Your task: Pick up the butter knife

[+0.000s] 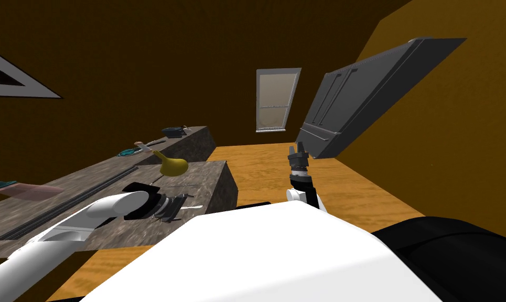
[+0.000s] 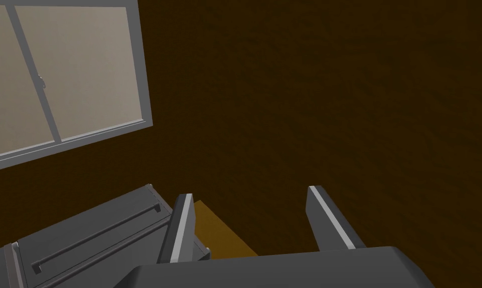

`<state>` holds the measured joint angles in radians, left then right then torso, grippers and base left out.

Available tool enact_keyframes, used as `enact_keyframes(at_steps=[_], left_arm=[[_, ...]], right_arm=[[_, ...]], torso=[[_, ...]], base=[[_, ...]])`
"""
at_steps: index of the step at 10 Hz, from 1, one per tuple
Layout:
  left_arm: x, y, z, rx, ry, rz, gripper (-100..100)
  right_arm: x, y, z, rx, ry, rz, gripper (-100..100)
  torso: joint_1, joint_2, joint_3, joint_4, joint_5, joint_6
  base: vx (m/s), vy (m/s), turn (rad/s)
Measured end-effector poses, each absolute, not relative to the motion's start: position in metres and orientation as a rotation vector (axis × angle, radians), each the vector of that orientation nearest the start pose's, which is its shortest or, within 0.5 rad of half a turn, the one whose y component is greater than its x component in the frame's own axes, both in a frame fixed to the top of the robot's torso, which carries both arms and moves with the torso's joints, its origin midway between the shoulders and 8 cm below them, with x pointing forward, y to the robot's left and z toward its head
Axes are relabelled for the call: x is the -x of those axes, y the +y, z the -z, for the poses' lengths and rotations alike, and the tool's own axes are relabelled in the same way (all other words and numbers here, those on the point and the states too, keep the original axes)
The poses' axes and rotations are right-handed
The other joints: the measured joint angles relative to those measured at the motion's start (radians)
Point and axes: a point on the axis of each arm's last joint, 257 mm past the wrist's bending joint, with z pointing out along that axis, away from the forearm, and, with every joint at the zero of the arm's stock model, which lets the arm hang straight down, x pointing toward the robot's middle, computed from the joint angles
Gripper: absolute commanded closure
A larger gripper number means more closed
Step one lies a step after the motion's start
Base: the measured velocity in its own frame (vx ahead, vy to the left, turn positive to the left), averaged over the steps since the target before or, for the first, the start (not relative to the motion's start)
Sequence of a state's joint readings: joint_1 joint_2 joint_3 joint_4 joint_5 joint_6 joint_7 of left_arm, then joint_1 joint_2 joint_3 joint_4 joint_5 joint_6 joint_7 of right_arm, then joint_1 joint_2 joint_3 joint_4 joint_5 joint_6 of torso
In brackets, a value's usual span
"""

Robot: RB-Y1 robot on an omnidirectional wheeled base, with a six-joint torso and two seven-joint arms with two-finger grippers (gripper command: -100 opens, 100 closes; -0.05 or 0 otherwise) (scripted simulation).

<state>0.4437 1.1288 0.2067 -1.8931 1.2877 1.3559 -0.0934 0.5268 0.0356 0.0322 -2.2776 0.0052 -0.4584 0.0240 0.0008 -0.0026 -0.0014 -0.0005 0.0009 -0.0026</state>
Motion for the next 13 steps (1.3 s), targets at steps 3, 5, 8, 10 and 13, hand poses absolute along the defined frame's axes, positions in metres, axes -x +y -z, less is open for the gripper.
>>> enact_keyframes(at_steps=[3, 5, 8, 10, 13], left_arm=[[-0.227, 0.446, 0.328, 2.082, 2.348, 0.296, 100], [-0.227, 0.446, 0.328, 2.082, 2.348, 0.296, 100], [-0.227, 0.446, 0.328, 2.082, 2.348, 0.296, -100], [-0.237, 0.464, 0.324, 2.062, 2.305, 0.274, -100], [-0.247, 0.485, 0.321, 2.030, 2.243, 0.240, -100]], right_arm=[[-0.350, -0.276, -0.007, -0.730, 0.638, -1.283, 0], [-0.350, -0.276, -0.007, -0.730, 0.638, -1.283, 0], [-0.350, -0.276, -0.007, -0.730, 0.638, -1.283, 0], [-0.350, -0.276, -0.007, -0.730, 0.637, -1.283, 0], [-0.350, -0.276, -0.007, -0.730, 0.637, -1.283, 0]], torso=[[0.000, 0.000, 0.000, 0.000, 0.000, 0.000], [0.000, 0.000, 0.000, 0.000, 0.000, 0.000], [0.000, 0.000, 0.000, 0.000, 0.000, 0.000], [-0.008, 0.002, 0.001, 0.001, -0.002, 0.000], [-0.008, 0.005, 0.003, 0.001, -0.002, -0.001]], base=[[-0.004, -0.003, -0.004], [0.000, 0.000, 0.000], [-0.007, -0.019, 0.007], [-0.056, -0.122, 0.023], [-0.068, -0.100, 0.024]])
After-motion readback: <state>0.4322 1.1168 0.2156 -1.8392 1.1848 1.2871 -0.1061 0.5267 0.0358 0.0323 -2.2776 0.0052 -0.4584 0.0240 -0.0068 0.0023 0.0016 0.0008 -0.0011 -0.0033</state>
